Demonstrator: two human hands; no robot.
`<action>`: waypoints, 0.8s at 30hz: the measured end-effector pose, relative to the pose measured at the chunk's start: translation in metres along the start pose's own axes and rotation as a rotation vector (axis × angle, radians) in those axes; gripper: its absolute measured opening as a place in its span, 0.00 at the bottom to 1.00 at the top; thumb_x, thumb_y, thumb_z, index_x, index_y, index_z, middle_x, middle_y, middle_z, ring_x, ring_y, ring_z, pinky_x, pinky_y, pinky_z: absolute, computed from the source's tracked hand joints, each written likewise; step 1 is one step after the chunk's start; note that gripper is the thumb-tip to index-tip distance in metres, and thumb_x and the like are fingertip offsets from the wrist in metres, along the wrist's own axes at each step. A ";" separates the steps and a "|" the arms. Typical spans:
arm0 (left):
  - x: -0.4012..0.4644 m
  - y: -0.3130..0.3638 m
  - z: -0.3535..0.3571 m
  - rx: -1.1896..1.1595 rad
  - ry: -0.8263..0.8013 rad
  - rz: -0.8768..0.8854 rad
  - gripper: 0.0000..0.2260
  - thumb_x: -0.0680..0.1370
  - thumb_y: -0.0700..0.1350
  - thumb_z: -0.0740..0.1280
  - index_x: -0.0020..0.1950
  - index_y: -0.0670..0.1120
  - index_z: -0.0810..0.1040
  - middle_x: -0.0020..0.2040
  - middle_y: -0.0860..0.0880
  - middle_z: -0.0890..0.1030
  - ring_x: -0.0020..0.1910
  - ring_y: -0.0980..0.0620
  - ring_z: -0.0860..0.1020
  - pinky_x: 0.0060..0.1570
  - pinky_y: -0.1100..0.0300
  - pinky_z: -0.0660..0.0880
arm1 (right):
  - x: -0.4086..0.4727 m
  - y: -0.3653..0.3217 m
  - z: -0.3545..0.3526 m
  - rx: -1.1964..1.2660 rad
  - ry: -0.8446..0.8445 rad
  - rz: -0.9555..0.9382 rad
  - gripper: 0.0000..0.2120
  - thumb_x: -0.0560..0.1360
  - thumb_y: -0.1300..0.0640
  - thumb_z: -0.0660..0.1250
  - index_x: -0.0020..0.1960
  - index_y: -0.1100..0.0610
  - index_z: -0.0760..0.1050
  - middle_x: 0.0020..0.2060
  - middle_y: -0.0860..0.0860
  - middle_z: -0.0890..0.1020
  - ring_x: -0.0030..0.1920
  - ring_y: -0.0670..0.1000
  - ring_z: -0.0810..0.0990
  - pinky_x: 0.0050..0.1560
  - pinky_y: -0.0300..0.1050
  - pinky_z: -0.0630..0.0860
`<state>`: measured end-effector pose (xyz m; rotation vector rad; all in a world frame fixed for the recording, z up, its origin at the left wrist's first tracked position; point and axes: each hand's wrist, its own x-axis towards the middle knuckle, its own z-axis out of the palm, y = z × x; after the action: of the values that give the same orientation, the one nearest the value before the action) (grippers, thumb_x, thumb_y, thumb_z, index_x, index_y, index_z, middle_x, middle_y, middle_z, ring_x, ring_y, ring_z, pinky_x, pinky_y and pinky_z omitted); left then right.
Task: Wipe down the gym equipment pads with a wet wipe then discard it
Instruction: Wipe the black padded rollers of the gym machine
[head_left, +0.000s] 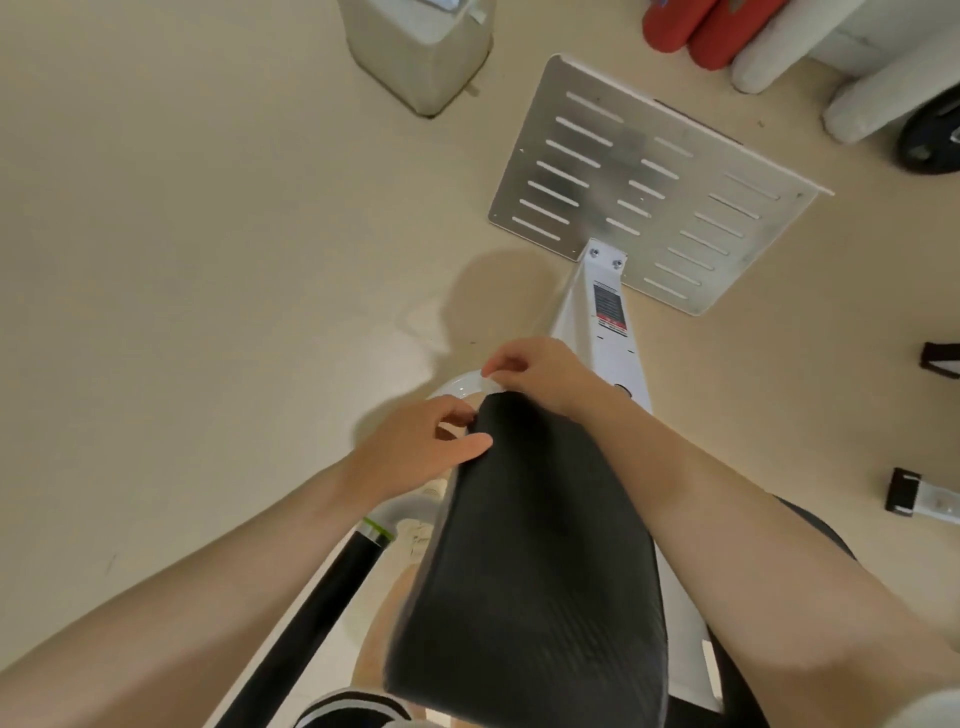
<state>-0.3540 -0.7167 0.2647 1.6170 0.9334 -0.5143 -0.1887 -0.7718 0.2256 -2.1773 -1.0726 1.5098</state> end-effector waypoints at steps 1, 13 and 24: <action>-0.001 -0.003 -0.003 0.003 0.026 -0.005 0.08 0.76 0.49 0.64 0.54 0.52 0.77 0.48 0.58 0.78 0.43 0.62 0.75 0.42 0.73 0.68 | 0.003 -0.011 0.004 -0.059 -0.059 -0.047 0.08 0.75 0.62 0.64 0.51 0.58 0.80 0.45 0.49 0.79 0.48 0.47 0.75 0.51 0.37 0.68; -0.025 -0.030 -0.017 -0.290 0.297 -0.110 0.09 0.75 0.38 0.60 0.49 0.48 0.77 0.46 0.50 0.80 0.45 0.53 0.77 0.40 0.69 0.70 | -0.065 -0.090 0.029 -0.599 -0.542 -0.370 0.10 0.75 0.61 0.58 0.47 0.56 0.78 0.45 0.51 0.80 0.46 0.50 0.75 0.46 0.44 0.72; -0.100 -0.039 0.027 -0.338 0.184 -0.042 0.11 0.73 0.55 0.65 0.46 0.49 0.77 0.42 0.54 0.79 0.42 0.56 0.77 0.46 0.61 0.74 | -0.038 -0.072 0.039 -0.758 -0.260 -0.168 0.10 0.76 0.59 0.60 0.51 0.59 0.79 0.52 0.54 0.80 0.52 0.54 0.76 0.51 0.44 0.71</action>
<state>-0.4399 -0.7709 0.3089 1.3549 1.1271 -0.2223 -0.2597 -0.7567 0.2789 -2.2593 -2.1388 1.4885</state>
